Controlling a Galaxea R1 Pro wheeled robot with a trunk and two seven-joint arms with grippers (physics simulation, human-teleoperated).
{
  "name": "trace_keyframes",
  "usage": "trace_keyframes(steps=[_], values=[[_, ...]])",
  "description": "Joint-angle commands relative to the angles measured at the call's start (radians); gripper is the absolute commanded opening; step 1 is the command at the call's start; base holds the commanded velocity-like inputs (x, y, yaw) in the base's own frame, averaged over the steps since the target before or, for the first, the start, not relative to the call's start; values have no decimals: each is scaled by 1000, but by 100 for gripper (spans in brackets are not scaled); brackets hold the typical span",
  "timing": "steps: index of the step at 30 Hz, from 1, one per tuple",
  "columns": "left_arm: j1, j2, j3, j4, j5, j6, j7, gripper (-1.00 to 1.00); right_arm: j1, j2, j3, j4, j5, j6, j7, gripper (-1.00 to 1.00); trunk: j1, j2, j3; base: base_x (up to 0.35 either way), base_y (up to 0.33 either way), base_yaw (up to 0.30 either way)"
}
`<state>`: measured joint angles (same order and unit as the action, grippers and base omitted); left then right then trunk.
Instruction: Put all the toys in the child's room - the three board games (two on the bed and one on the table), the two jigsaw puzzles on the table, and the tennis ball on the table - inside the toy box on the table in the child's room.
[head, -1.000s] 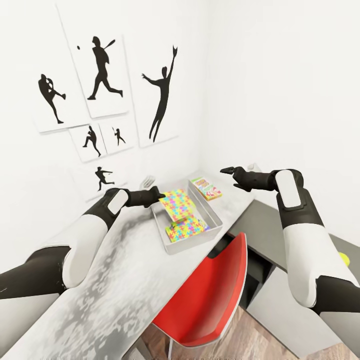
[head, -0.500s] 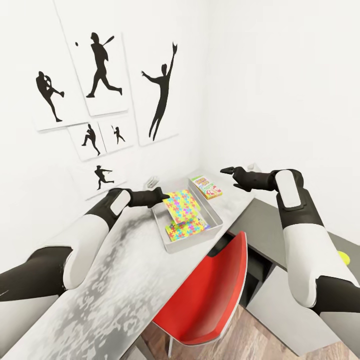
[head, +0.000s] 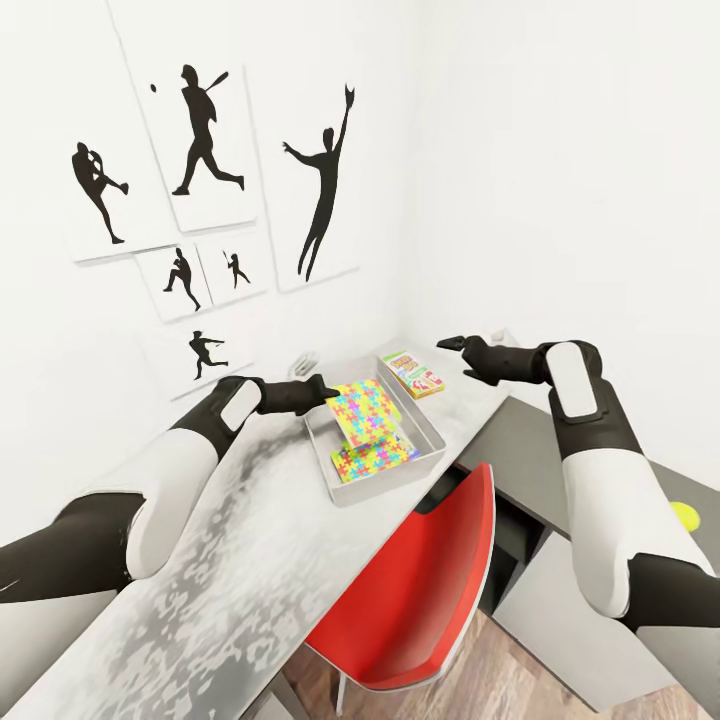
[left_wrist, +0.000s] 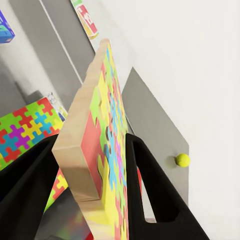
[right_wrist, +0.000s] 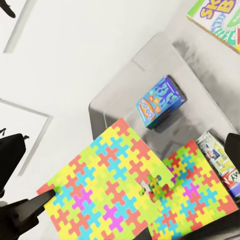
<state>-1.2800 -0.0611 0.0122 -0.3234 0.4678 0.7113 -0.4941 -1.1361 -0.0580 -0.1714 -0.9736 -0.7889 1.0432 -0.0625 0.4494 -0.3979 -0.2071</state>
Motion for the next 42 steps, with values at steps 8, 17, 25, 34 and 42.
trace_keyframes(steps=[8,17,25,34,42], values=[[-1,0,3,0,3,8,1,-100,-1,3,-2,0,-7,4,-7,100,1,-2,-2,0,0,0],[-1,-1,5,0,4,8,0,-100,-1,1,-4,0,-8,4,-6,100,1,-2,-2,0,0,0],[-1,-2,5,0,3,8,0,-100,-1,-4,-5,1,-7,4,-6,100,1,-2,-2,0,0,0],[-1,-2,2,0,3,8,0,-100,-1,-3,-5,2,-7,4,-7,100,1,-2,-2,16,0,0],[-1,-2,2,1,3,8,0,-100,-1,-1,-5,3,-7,4,-7,100,1,-2,-2,119,0,0]])
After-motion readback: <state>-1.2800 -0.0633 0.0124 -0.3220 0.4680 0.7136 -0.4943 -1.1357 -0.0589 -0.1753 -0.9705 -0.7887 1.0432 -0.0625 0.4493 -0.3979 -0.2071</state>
